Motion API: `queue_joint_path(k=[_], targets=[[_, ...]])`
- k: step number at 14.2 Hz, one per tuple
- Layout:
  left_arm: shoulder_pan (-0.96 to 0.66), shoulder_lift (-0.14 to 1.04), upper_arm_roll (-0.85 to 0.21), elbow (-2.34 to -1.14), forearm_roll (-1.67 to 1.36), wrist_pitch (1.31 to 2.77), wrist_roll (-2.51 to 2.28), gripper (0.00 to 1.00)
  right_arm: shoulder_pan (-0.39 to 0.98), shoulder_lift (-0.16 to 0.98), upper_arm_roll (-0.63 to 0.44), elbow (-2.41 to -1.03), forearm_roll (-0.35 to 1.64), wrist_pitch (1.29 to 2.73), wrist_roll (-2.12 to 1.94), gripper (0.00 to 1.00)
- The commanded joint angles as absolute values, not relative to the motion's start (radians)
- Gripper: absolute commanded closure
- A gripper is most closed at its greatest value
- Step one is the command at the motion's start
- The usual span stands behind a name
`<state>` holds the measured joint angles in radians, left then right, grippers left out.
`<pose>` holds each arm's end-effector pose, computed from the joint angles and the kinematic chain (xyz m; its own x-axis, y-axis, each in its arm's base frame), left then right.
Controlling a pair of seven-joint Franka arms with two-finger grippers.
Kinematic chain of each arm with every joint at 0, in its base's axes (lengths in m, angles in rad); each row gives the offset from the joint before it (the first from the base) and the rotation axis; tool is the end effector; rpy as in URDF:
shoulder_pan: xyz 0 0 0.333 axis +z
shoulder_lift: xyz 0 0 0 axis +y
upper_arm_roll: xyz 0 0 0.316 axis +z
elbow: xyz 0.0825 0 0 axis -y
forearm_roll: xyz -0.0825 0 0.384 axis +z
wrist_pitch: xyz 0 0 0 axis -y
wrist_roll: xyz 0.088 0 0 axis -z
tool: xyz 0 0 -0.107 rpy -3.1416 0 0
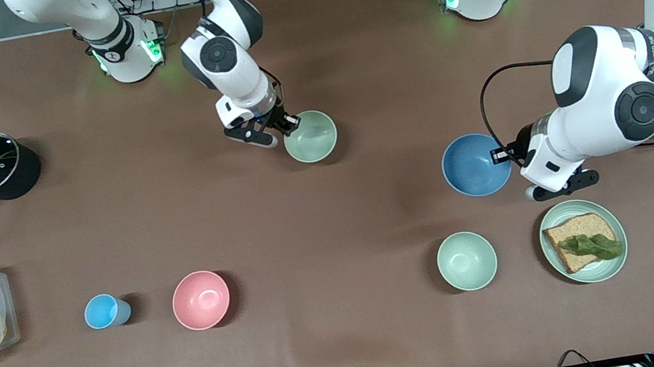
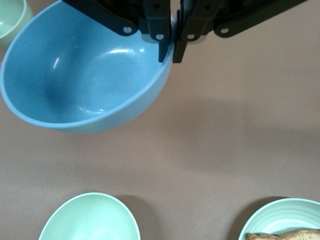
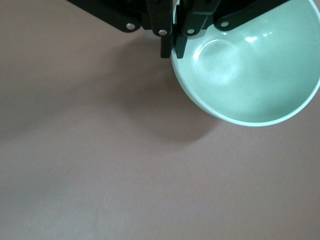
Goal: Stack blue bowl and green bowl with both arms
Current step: 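Lower the green bowl at the table middle and open the right gripper, then carry the blue bowl with the left gripper and lower it into the green bowl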
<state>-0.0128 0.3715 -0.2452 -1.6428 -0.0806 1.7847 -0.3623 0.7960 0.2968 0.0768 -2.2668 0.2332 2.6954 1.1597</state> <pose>0.6158 -0.1539 0.3901 0.9574 0.1218 -0.2617 0.1453 -0.9867 0.0726 0.3597 0.4172 0.2398 0.8795 -0.4672 -0.0902 -0.4758 -0.8641 -0.1639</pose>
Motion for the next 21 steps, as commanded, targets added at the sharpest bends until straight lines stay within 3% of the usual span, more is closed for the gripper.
queue_joint_path(k=[1,2,3,4,5,6,9,14,21], targets=[[-0.005,0.357,-0.252,-1.654,-0.109,1.786,-0.374,1.00,0.848,0.353,0.058,-2.237,0.225,2.743,1.235,1.00],[-0.005,0.357,-0.252,-1.654,-0.109,1.786,-0.374,1.00,0.850,0.359,0.058,-2.234,0.225,2.744,1.245,0.93],[-0.005,0.357,-0.250,-1.654,-0.109,1.786,-0.376,1.00,0.850,0.360,0.057,-2.232,0.225,2.744,1.249,0.68],[-0.005,0.357,-0.252,-1.654,-0.109,1.786,-0.383,1.00,0.850,0.360,0.051,-2.227,0.225,2.743,1.250,0.50],[-0.008,0.357,-0.252,-1.654,-0.109,1.786,-0.394,1.00,0.848,0.360,0.046,-2.221,0.227,2.741,1.258,0.06],[-0.009,0.357,-0.252,-1.654,-0.107,1.787,-0.394,1.00,0.844,0.360,0.043,-2.209,0.227,2.738,1.291,0.00],[-0.012,0.356,-0.252,-1.654,-0.109,1.787,-0.397,1.00,0.822,0.361,0.043,-2.184,0.229,2.714,1.338,0.00],[-0.015,0.359,-0.282,-1.655,-0.115,1.799,-0.446,1.00,0.717,0.370,0.046,-2.071,0.241,2.508,1.402,0.00],[-0.035,0.365,-0.402,-1.695,-0.138,1.852,-0.569,1.00,0.669,0.509,0.052,-2.005,0.477,2.534,1.396,0.00]])
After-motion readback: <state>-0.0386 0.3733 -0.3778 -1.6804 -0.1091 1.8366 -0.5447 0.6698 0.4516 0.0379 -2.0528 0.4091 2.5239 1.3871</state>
